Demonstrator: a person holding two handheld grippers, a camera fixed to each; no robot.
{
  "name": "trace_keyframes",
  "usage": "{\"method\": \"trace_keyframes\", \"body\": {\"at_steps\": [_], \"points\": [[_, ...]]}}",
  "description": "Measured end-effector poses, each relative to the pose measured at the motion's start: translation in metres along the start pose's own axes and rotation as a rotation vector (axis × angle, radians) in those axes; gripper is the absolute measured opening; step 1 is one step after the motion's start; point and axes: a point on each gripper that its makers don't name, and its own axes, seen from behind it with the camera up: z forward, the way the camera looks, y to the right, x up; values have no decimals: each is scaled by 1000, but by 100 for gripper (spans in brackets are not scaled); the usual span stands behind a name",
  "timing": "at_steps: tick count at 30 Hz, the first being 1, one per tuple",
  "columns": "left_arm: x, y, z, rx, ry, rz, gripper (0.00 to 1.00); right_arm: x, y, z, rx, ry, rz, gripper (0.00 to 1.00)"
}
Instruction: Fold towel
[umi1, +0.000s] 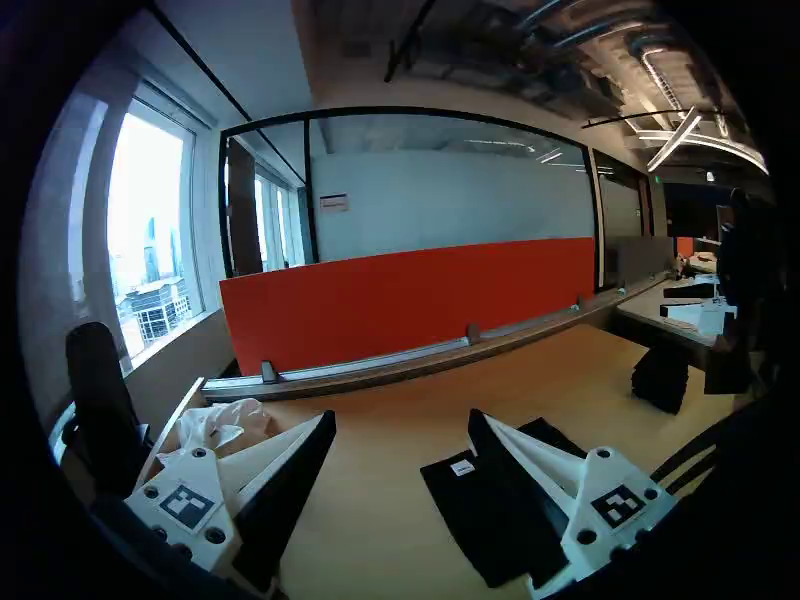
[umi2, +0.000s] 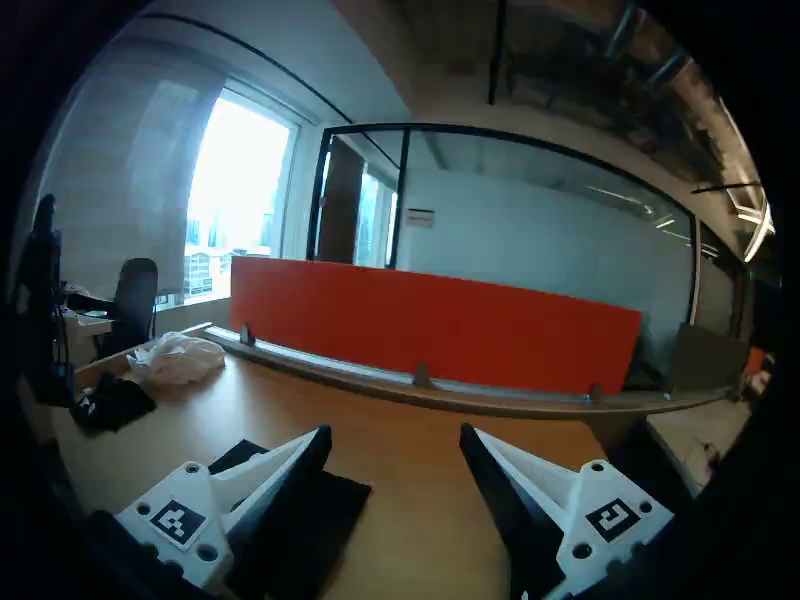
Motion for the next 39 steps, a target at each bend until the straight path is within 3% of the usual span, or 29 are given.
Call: {"method": "trace_keyframes", "body": {"at_steps": [8,23,39], "points": [[-15,23,4,-103,-63,31,98,-10,-25,3,114,-68,-57,99],[-48,51,13,-212,-148,59,99,-41,-53,12,267,-178,-114,100],[-104,81,13,-317,-240,79,98,-92,-71,14,350,-282,-136,100]]}}
